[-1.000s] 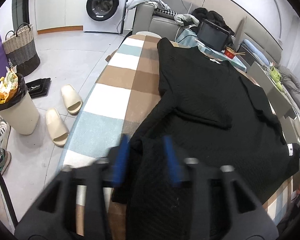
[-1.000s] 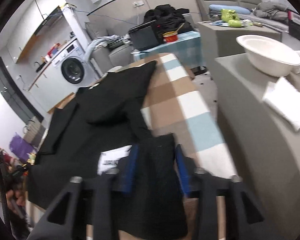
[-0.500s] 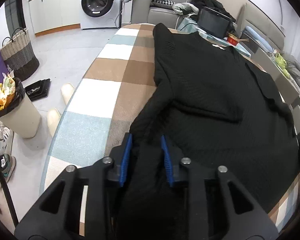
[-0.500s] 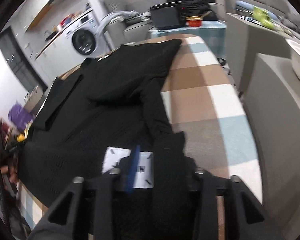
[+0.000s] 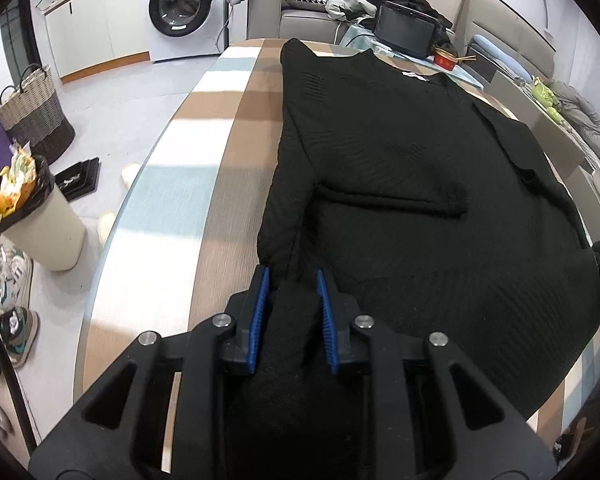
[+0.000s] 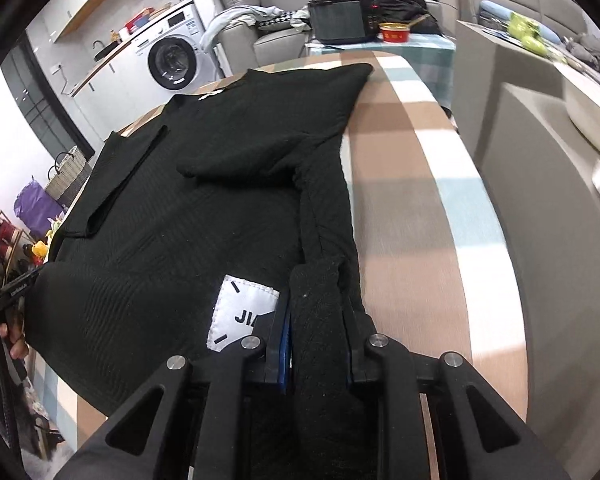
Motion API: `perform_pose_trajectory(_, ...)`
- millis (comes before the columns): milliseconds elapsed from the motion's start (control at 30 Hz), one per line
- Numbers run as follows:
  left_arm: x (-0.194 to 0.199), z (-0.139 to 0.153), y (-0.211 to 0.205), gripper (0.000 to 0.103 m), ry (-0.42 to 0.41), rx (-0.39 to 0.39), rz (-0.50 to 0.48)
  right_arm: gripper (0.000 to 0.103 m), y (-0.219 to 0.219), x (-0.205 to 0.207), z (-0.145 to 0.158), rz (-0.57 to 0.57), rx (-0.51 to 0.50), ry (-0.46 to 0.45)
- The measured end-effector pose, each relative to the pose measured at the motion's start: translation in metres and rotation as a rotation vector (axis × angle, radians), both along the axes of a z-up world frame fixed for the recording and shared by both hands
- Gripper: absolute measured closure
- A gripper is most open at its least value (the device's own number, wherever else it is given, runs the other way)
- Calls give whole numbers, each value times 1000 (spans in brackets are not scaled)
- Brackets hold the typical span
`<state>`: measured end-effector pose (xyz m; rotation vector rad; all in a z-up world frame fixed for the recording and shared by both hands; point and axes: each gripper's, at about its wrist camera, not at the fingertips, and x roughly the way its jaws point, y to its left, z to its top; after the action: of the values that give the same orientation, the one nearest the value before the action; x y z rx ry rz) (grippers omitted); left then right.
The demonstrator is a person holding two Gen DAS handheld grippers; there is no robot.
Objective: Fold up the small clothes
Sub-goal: 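Lay the hem down and open both tools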
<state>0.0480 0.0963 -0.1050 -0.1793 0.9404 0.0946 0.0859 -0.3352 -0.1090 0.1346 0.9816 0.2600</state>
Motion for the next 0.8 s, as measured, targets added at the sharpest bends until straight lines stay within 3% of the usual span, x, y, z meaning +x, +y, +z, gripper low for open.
perform_pose_trajectory(100,-18,1,-1,81,-1,-7,9,84,-3,-18,0,-8,-2,17)
perform_pose_trajectory(167,-26,3,2,74,-3,-3,43,78,-4,-25,2,-14,-15,26)
perform_pose_trajectory(267,-29,11,10,56,-22,-7,99,62,-6,-23,13,-62,-58,18)
perform_pose_trajectory(367,-31,23,10,50,-55,-18,94,52,-7,-18,33,-84,-47,-47)
perform_pose_trajectory(500,-26,41,0,20,-93,8,75,28,9,-7,61,-95,-116,-139)
perform_pose_trajectory(533,-24,44,-3,20,-102,8,69,22,19,-1,68,-77,-112,-164)
perform_pose_trajectory(633,-17,50,-10,11,-118,-3,41,18,44,16,73,-11,-87,-177)
perform_pose_trajectory(667,-15,51,-13,2,-120,1,44,18,55,24,71,22,-80,-173)
perform_pose_trajectory(800,-4,51,-17,1,-119,-9,45,18,100,49,50,111,-74,-127)
